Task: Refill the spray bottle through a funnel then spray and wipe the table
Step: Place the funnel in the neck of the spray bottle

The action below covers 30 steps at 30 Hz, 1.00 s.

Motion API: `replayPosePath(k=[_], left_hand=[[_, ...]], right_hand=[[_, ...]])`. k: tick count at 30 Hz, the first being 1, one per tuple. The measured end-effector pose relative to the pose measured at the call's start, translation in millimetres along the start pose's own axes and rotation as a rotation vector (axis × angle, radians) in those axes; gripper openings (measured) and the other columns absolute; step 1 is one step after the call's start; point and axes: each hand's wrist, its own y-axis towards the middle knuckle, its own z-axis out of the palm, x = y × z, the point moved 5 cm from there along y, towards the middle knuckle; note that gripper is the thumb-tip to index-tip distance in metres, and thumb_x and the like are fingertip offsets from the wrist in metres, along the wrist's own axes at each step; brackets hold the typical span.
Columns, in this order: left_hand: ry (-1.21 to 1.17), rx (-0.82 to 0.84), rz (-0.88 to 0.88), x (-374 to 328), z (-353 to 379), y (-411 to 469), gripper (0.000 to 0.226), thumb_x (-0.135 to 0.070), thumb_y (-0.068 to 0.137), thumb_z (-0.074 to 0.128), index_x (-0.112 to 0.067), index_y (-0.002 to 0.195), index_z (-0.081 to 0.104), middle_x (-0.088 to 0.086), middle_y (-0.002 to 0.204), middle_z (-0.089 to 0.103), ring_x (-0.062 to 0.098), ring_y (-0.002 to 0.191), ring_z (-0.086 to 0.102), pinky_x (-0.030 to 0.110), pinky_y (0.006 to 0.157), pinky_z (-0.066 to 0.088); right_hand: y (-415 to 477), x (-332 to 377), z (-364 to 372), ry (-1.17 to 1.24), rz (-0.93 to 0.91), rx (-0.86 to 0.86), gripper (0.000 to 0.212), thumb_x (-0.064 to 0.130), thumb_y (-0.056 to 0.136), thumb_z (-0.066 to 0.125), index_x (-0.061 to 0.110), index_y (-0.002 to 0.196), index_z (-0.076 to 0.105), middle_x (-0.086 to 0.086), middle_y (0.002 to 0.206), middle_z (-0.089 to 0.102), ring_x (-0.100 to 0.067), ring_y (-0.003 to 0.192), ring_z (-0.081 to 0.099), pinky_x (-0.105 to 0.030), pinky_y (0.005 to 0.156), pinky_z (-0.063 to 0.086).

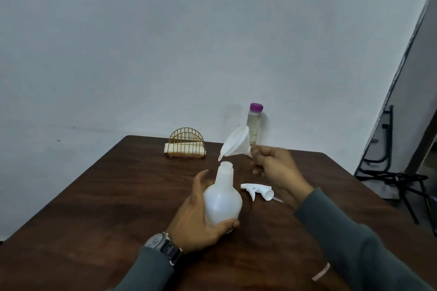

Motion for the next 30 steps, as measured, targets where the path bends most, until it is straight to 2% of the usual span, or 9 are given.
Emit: replayPosePath(k=[2,5,9,12,16,21,23,27,30], left_hand=[[-0.002,-0.005,-0.003,-3,-2,-9,0.126,-0.073,0.060,0.081,-0.038,0.151,0.000,-0.017,0.136,0.048,0.011,0.118,0.056,0.028,0.099,0.049],[-0.012,-0.010,0.004,-5,-4,-19,0.124,-0.074,0.059,0.080,-0.042,0.149,0.001,-0.015,0.135,0.050,0.012,0.117,0.058,0.029,0.098,0.050],[-0.007,-0.013,-0.004,-3,-4,-22,0.126,-0.076,0.058,0.080,-0.043,0.148,0.000,-0.014,0.140,0.046,0.011,0.120,0.056,0.030,0.101,0.050],[-0.006,-0.022,0.012,-3,-5,-22,0.124,-0.074,0.059,0.080,-0.042,0.149,0.001,-0.015,0.138,0.047,0.009,0.118,0.056,0.024,0.097,0.047],[-0.023,-0.023,0.039,-3,-5,-21,0.119,-0.073,0.060,0.081,-0.042,0.147,0.005,-0.018,0.134,0.050,0.004,0.111,0.059,0.011,0.088,0.045],[-0.052,-0.030,0.078,-6,-5,-20,0.112,-0.068,0.062,0.084,-0.047,0.142,0.008,-0.031,0.135,0.043,-0.013,0.110,0.055,0.001,0.082,0.044],[-0.060,-0.032,0.087,-6,-6,-20,0.112,-0.067,0.062,0.085,-0.046,0.142,0.009,-0.032,0.135,0.041,-0.015,0.112,0.053,0.001,0.084,0.044],[-0.061,-0.041,0.082,-4,-5,-19,0.114,-0.069,0.061,0.085,-0.042,0.145,0.013,-0.025,0.136,0.047,-0.005,0.114,0.058,0.013,0.091,0.051],[-0.062,-0.051,0.084,-4,-4,-20,0.113,-0.069,0.061,0.085,-0.040,0.145,0.014,-0.024,0.134,0.052,-0.010,0.112,0.058,0.007,0.087,0.048]], right_hand=[[-14,-10,11,0.162,0.074,-0.018,0.017,0.016,0.102,0.063,0.008,0.096,0.077,-0.008,0.082,0.065,-0.012,0.062,0.051,-0.024,0.057,0.046],[-31,-15,24,0.382,0.128,-0.012,0.011,0.009,0.098,0.066,0.011,0.099,0.077,-0.004,0.078,0.069,-0.010,0.065,0.055,-0.024,0.057,0.043],[-48,-10,40,0.558,0.145,0.063,0.018,0.001,0.097,0.063,0.011,0.104,0.077,-0.003,0.087,0.080,-0.010,0.072,0.073,-0.023,0.059,0.055],[-55,-7,46,0.570,0.140,0.078,0.018,0.003,0.097,0.064,0.013,0.101,0.078,-0.003,0.091,0.081,-0.009,0.075,0.075,-0.021,0.060,0.058],[-58,-4,55,0.586,0.158,0.087,0.016,0.007,0.097,0.066,0.015,0.102,0.079,0.001,0.088,0.080,-0.003,0.069,0.072,-0.019,0.056,0.055],[-60,0,68,0.627,0.178,0.123,0.018,0.014,0.093,0.070,0.015,0.108,0.081,0.000,0.092,0.079,-0.008,0.074,0.069,-0.026,0.072,0.057],[-61,-1,72,0.627,0.175,0.136,0.018,0.013,0.094,0.070,0.014,0.108,0.080,0.001,0.092,0.080,-0.004,0.070,0.071,-0.024,0.069,0.058],[-60,-3,69,0.636,0.141,0.128,0.017,0.013,0.094,0.068,0.016,0.106,0.080,-0.001,0.097,0.081,-0.005,0.080,0.074,-0.027,0.079,0.058],[-60,-8,64,0.712,0.149,0.137,0.020,0.005,0.096,0.063,0.011,0.109,0.076,-0.002,0.092,0.080,-0.011,0.084,0.071,-0.029,0.079,0.058]])
